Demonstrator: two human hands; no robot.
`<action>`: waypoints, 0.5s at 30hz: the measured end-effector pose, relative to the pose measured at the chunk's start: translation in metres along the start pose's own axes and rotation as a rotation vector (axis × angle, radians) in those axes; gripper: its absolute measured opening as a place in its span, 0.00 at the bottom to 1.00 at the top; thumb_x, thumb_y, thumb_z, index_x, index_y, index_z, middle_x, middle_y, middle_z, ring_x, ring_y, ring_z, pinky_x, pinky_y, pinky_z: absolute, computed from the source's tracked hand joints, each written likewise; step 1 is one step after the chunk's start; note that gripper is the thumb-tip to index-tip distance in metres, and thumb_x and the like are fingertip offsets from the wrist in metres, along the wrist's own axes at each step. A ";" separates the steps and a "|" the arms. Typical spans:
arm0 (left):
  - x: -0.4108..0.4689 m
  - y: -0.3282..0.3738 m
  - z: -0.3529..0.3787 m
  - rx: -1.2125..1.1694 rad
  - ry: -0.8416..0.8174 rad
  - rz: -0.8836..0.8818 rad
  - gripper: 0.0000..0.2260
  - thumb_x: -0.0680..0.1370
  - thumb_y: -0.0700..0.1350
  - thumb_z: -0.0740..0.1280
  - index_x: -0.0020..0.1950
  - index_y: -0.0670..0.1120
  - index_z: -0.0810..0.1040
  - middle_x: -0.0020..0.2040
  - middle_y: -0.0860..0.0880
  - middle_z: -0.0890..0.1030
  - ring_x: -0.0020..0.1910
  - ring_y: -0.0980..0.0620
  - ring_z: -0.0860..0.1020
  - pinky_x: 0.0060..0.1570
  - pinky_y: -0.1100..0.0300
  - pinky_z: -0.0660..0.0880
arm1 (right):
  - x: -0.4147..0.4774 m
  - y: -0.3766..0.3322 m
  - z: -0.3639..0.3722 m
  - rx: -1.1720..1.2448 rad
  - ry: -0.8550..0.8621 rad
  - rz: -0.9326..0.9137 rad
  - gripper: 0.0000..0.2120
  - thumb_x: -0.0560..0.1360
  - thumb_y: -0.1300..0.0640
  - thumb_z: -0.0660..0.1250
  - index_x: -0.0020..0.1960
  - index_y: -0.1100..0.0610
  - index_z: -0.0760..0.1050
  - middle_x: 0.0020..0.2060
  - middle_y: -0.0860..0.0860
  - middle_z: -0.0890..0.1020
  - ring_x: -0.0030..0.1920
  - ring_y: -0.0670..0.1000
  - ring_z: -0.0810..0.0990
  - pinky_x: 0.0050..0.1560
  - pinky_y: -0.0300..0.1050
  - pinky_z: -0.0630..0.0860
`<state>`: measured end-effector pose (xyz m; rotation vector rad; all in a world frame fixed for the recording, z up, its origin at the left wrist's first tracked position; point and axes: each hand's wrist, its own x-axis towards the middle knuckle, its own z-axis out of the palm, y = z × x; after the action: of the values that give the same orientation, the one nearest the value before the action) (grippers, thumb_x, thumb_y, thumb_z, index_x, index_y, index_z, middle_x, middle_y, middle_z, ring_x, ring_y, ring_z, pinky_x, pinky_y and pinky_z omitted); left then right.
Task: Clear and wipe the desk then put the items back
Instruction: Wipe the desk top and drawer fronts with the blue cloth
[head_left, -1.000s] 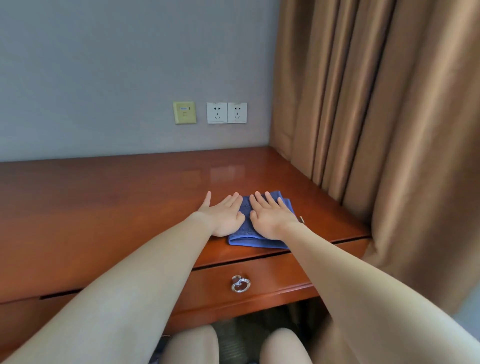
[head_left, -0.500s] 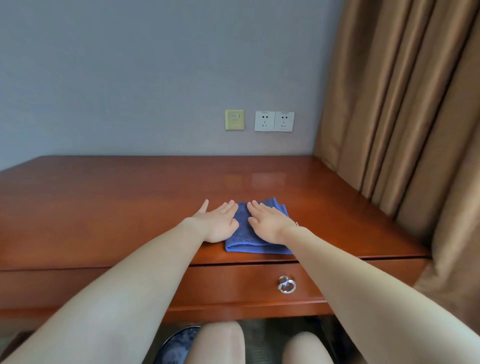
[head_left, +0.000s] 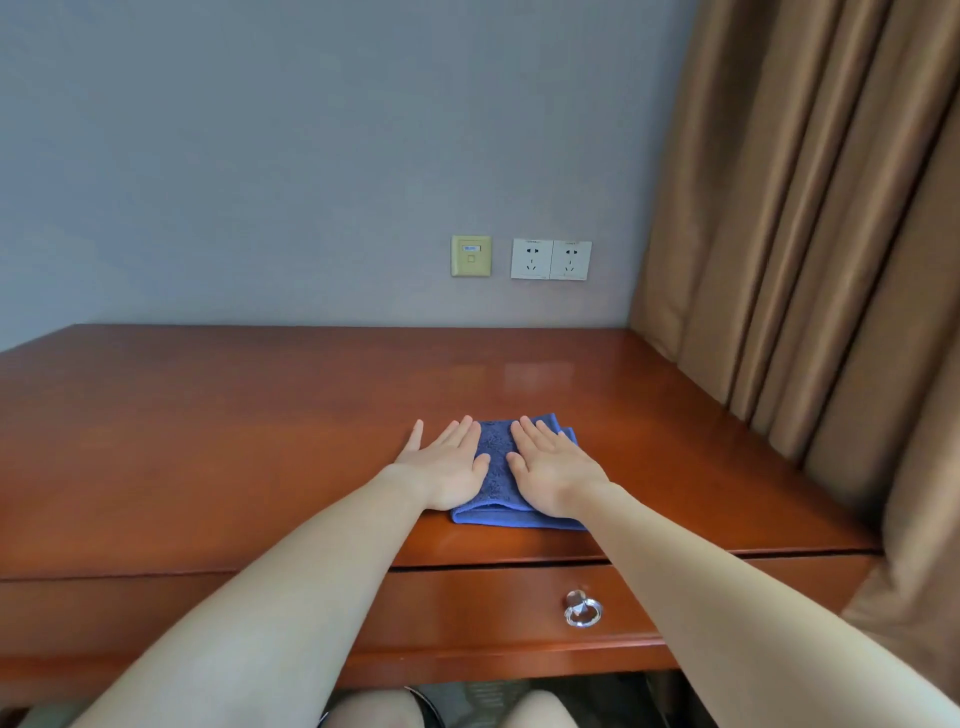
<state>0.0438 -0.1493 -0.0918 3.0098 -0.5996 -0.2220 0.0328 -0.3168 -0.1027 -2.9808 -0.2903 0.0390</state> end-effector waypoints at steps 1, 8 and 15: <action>0.007 -0.002 -0.001 0.006 0.002 0.006 0.26 0.84 0.54 0.41 0.80 0.46 0.40 0.80 0.51 0.40 0.78 0.54 0.41 0.75 0.44 0.34 | 0.006 0.002 0.000 -0.003 -0.002 0.002 0.27 0.84 0.48 0.42 0.80 0.57 0.43 0.79 0.51 0.45 0.78 0.50 0.43 0.77 0.47 0.42; 0.067 -0.019 -0.009 0.006 0.022 0.027 0.26 0.84 0.54 0.41 0.80 0.46 0.40 0.80 0.51 0.41 0.78 0.54 0.41 0.74 0.43 0.34 | 0.064 0.021 -0.005 -0.008 0.002 0.015 0.27 0.84 0.47 0.41 0.80 0.56 0.43 0.79 0.51 0.45 0.78 0.50 0.43 0.77 0.48 0.42; 0.153 -0.037 -0.023 0.023 0.025 0.036 0.26 0.84 0.54 0.40 0.80 0.46 0.40 0.80 0.51 0.41 0.78 0.54 0.41 0.74 0.42 0.34 | 0.143 0.050 -0.013 -0.009 0.001 0.041 0.27 0.84 0.47 0.42 0.80 0.56 0.43 0.79 0.51 0.45 0.78 0.49 0.43 0.77 0.47 0.41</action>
<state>0.2011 -0.1738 -0.0921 3.0162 -0.6587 -0.1770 0.1829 -0.3393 -0.0990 -2.9959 -0.2295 0.0409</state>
